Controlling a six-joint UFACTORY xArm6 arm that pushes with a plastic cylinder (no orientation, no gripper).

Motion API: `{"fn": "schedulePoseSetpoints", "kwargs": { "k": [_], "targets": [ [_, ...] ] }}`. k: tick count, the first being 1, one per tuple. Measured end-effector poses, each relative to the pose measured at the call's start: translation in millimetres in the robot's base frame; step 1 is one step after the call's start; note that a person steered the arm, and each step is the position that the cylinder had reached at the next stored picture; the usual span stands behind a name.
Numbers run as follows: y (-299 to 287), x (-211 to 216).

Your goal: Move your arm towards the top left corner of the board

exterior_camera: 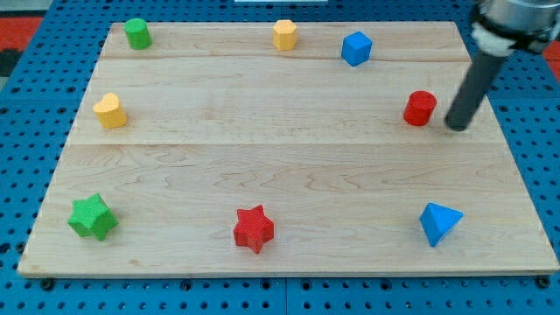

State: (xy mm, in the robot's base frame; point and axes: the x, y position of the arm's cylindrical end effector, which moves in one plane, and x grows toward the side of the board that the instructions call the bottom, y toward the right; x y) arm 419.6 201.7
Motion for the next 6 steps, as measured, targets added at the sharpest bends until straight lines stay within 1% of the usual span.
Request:
{"fn": "schedulePoseSetpoints", "kwargs": {
  "k": [1, 2, 3, 4, 5, 6],
  "targets": [
    [-41, -54],
    [-42, -76],
    [-157, -68],
    [-295, -108],
    [-414, -145],
    [-506, -187]
  ]
}}
